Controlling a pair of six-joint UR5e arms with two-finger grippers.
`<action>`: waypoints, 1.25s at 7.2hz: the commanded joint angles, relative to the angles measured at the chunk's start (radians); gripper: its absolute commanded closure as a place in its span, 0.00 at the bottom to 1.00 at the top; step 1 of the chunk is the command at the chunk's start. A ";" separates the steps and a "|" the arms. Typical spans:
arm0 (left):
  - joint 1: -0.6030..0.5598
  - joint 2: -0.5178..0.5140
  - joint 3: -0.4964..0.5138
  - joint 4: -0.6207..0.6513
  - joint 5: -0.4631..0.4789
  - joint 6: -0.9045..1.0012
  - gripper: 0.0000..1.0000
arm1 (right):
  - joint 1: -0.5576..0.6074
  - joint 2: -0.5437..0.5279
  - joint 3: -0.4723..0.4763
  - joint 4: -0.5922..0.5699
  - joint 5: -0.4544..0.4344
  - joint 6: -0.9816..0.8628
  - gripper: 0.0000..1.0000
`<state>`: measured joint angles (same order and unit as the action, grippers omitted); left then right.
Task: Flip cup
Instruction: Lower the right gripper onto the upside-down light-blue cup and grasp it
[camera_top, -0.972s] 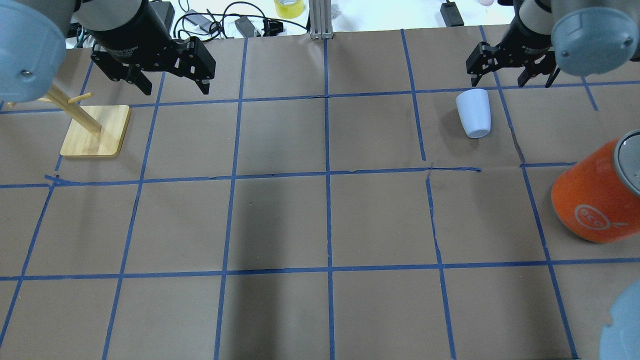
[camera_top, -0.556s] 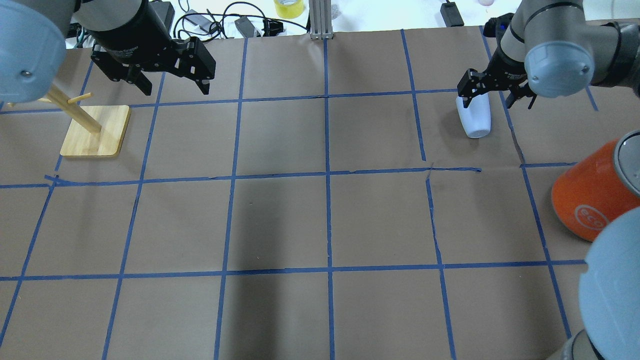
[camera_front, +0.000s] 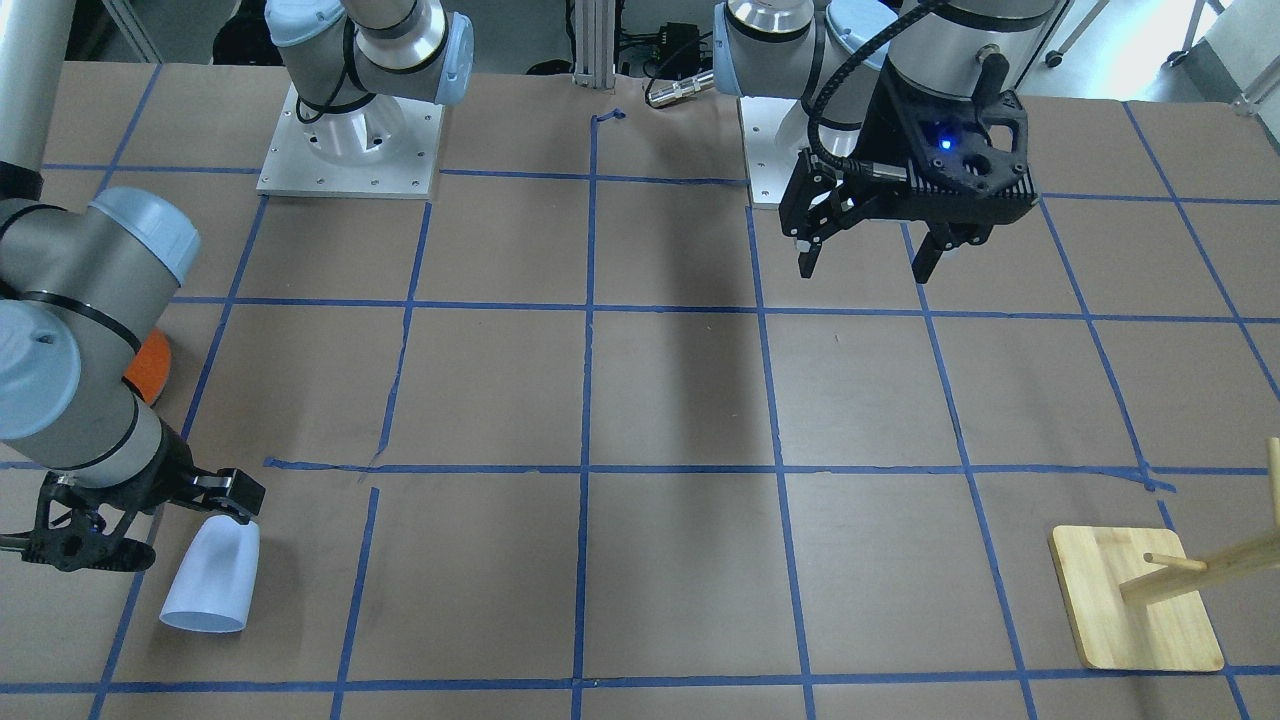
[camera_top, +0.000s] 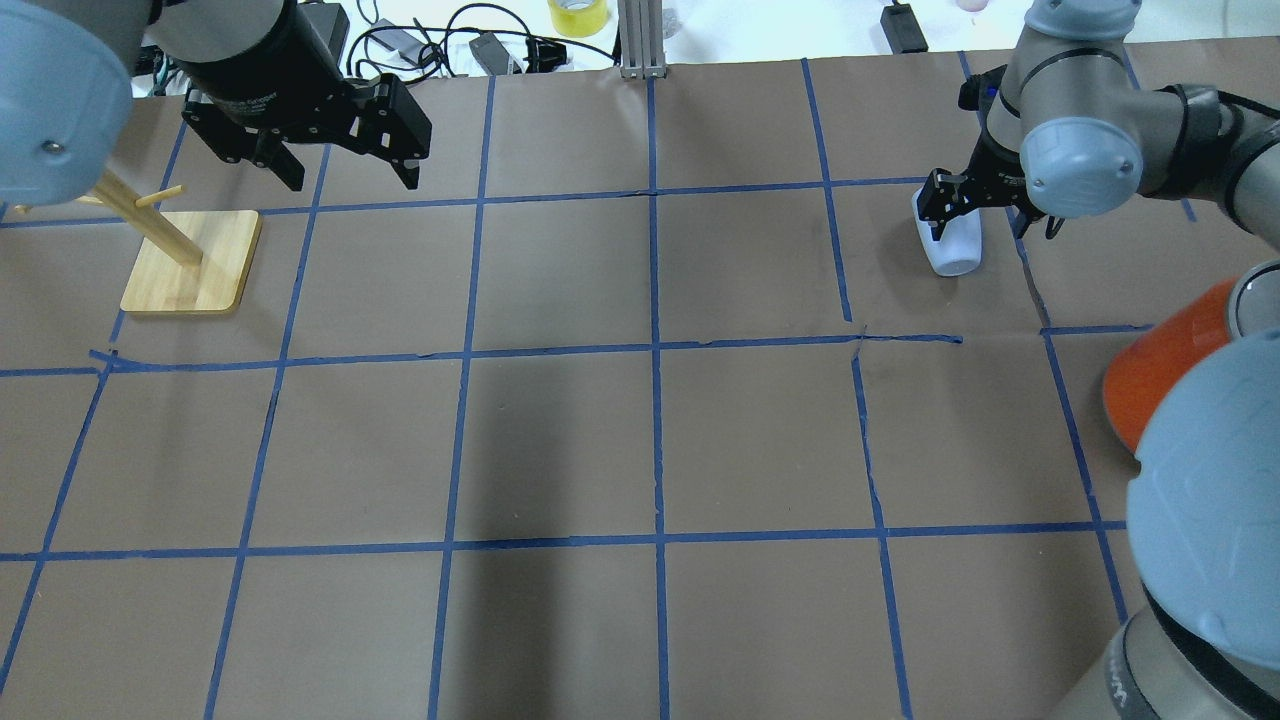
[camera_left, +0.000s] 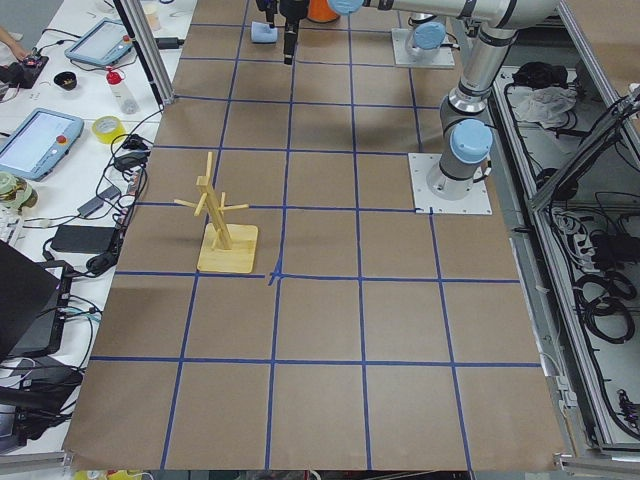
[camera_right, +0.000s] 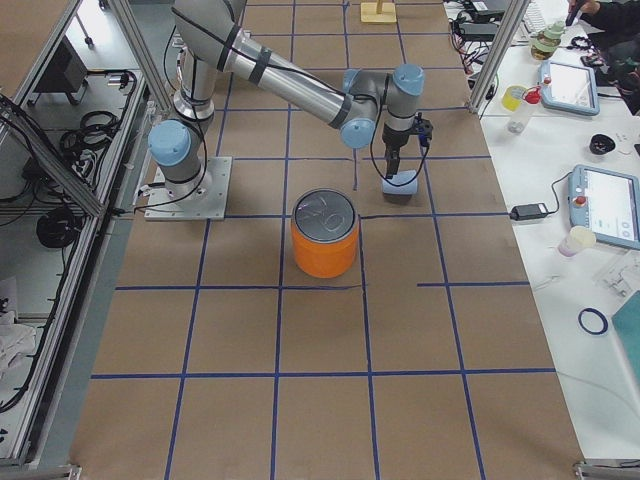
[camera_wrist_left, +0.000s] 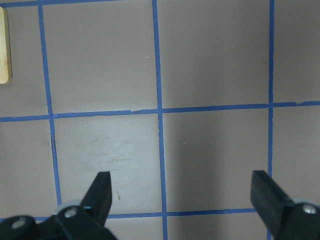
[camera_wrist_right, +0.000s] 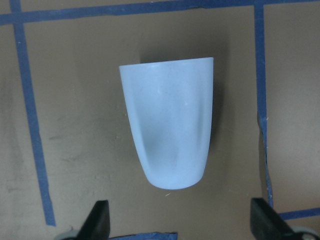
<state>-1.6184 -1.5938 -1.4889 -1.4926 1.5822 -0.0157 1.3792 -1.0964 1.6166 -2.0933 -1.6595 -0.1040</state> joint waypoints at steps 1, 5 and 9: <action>0.000 0.000 0.001 0.000 0.001 0.000 0.00 | 0.000 0.032 0.000 -0.016 0.006 0.001 0.00; 0.000 0.000 -0.001 -0.002 0.001 -0.001 0.00 | 0.000 0.078 -0.001 -0.071 0.007 0.001 0.00; 0.000 0.000 -0.001 0.000 0.001 0.000 0.00 | 0.000 0.107 -0.015 -0.111 0.046 -0.005 0.08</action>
<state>-1.6183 -1.5938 -1.4895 -1.4926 1.5831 -0.0160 1.3790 -0.9955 1.6047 -2.1750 -1.6196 -0.1085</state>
